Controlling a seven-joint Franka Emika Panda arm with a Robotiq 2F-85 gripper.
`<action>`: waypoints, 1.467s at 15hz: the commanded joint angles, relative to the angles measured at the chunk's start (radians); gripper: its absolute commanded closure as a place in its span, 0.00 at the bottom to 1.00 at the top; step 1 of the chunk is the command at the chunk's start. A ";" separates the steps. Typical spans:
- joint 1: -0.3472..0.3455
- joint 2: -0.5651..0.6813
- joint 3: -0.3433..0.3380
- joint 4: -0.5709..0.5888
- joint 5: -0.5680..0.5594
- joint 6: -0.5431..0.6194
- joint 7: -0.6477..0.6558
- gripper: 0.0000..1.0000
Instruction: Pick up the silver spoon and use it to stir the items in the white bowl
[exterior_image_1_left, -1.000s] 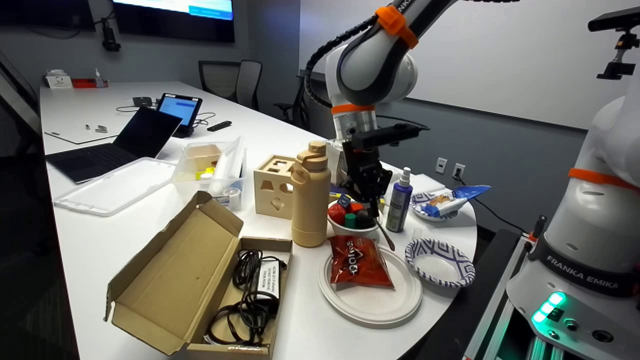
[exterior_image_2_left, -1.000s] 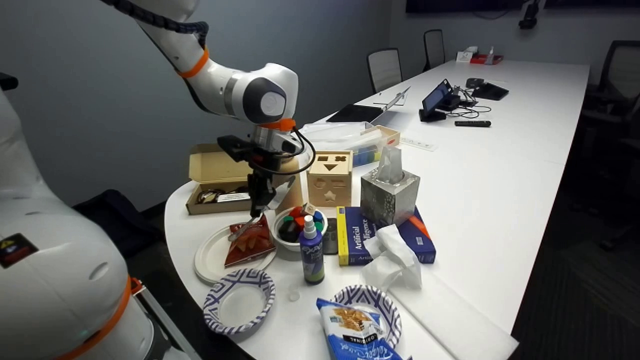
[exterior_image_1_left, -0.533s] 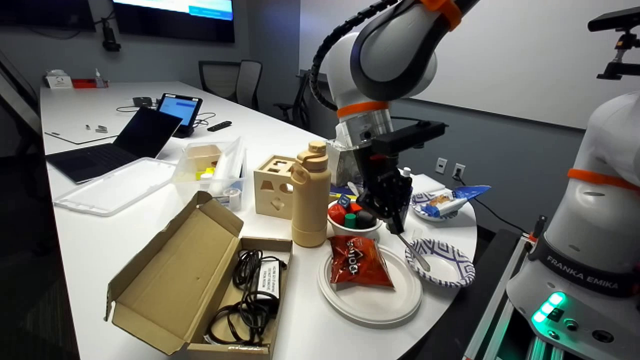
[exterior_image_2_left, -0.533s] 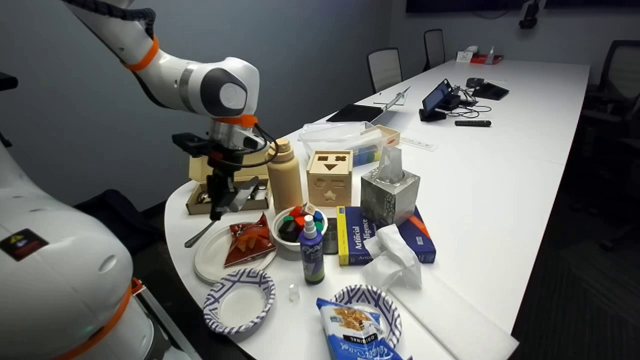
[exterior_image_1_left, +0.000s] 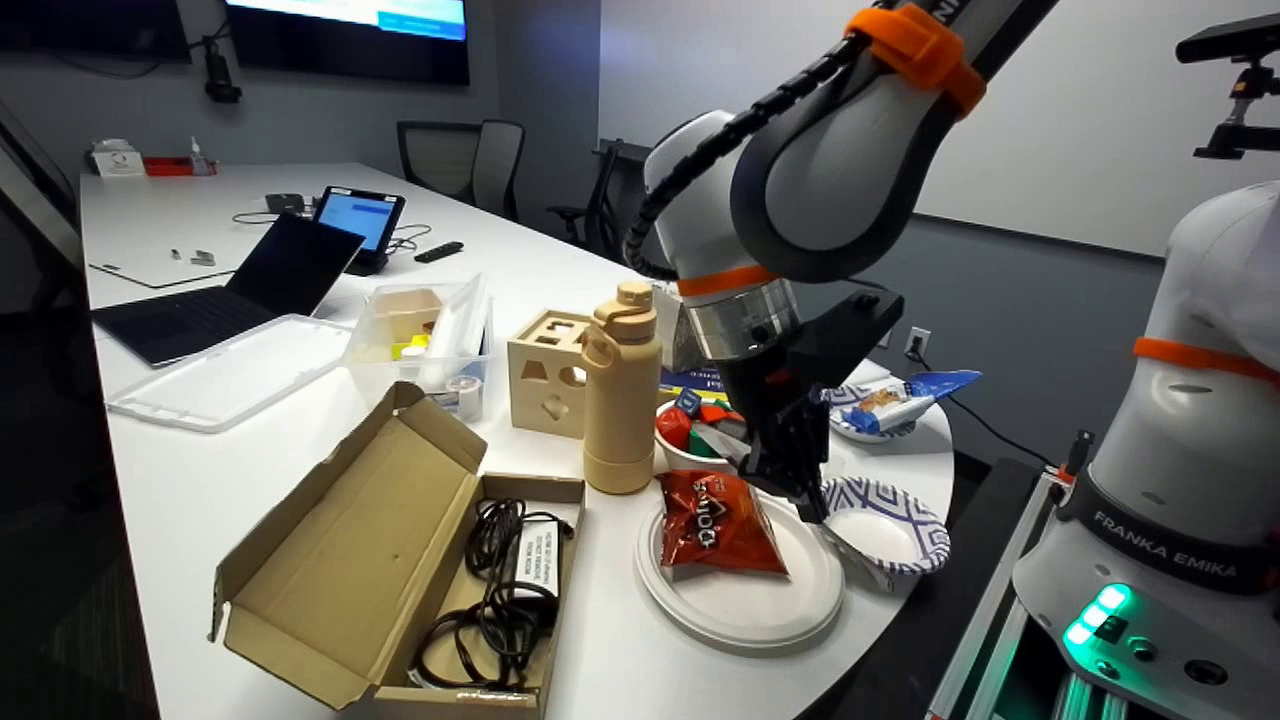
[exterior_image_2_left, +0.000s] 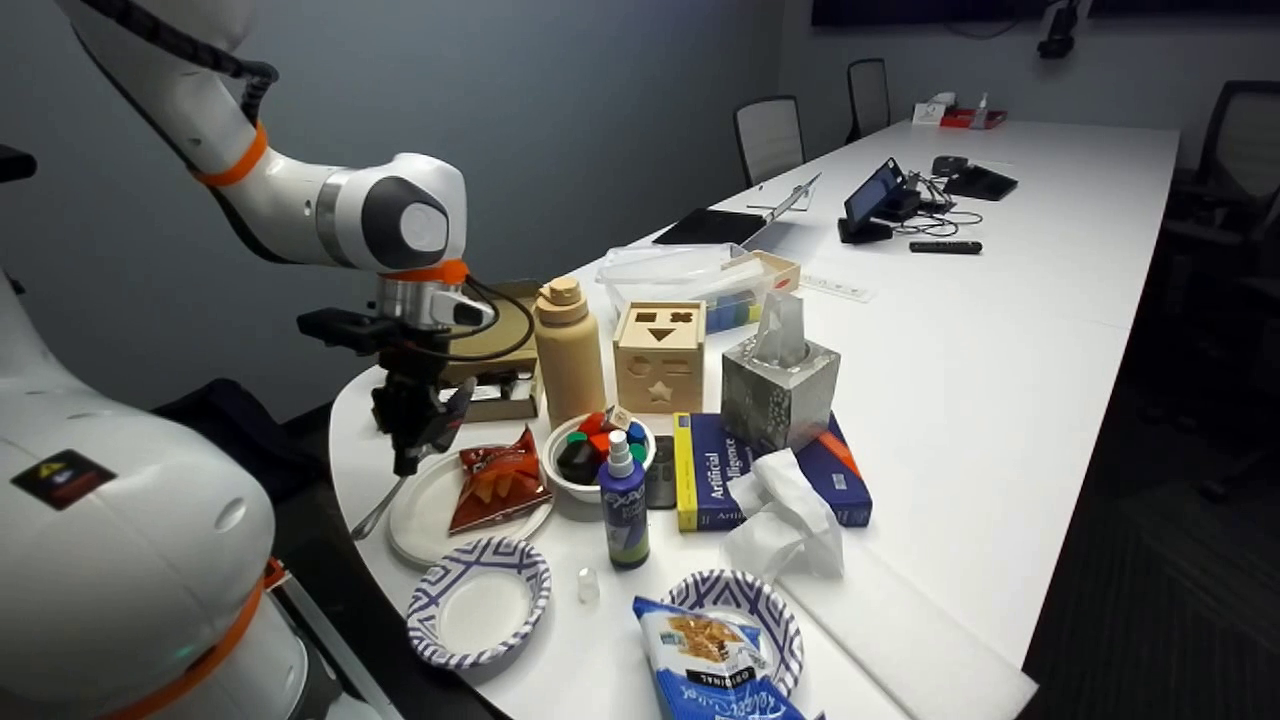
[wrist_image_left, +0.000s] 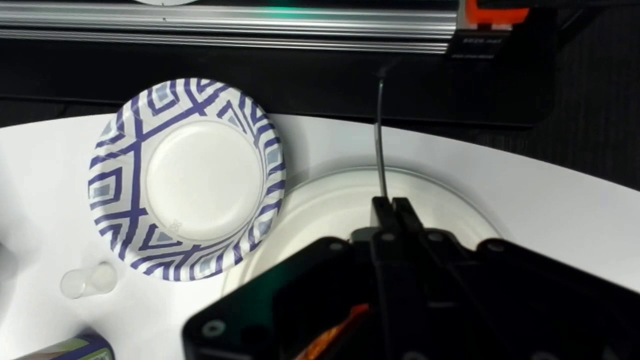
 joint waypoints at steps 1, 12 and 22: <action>0.012 0.100 0.008 0.017 -0.075 0.066 -0.048 0.99; 0.037 0.382 -0.027 0.156 -0.185 0.103 -0.156 0.71; -0.005 0.190 -0.040 0.098 -0.079 0.102 -0.183 0.04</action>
